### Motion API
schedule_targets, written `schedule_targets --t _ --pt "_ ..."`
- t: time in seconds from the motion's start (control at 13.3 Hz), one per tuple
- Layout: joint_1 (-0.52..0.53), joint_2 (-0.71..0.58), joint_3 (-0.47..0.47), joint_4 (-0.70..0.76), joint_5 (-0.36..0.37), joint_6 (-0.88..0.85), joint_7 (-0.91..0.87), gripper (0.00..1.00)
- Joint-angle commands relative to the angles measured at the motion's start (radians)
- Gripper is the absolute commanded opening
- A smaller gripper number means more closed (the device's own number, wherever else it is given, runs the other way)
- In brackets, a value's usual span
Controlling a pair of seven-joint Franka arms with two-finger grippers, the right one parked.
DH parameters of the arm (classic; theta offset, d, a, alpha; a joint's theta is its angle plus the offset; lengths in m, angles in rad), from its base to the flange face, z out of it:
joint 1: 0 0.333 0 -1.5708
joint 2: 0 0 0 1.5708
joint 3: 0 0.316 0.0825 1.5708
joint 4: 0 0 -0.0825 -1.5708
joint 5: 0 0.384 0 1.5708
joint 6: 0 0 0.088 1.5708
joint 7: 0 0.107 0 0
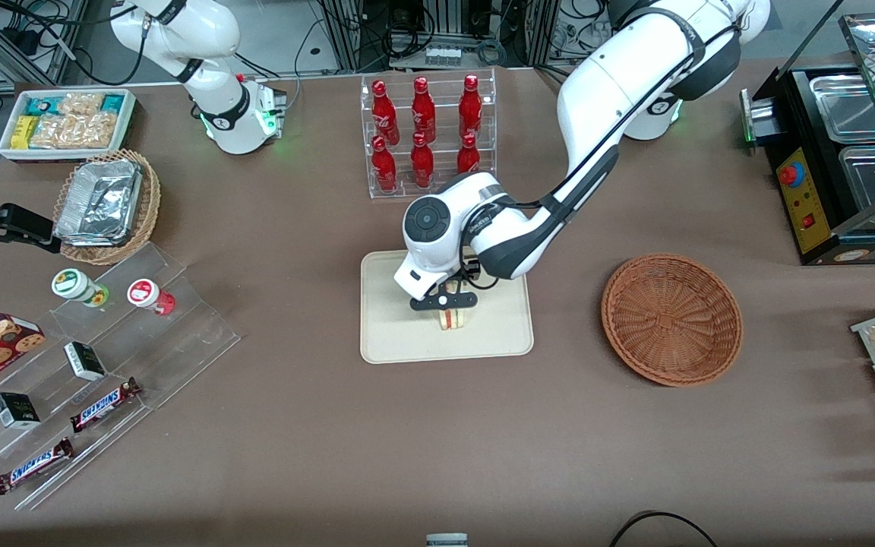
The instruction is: Place sandwich from basket to tray
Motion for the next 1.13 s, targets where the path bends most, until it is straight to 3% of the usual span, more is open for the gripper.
schedule_targets --t 0.0,0.45,0.83,1.05 --pt "-0.001 -0.057 0.001 0.015 0.016 -0.069 -0.027 0.99" --pt "0.005 -0.175 0.015 0.151 -0.015 -0.318 -0.071 0.99" --pt "0.002 -0.351 0.234 0.150 -0.225 -0.419 0.039 0.99" --pt "0.002 -0.416 0.331 0.150 -0.253 -0.477 0.108 0.99"
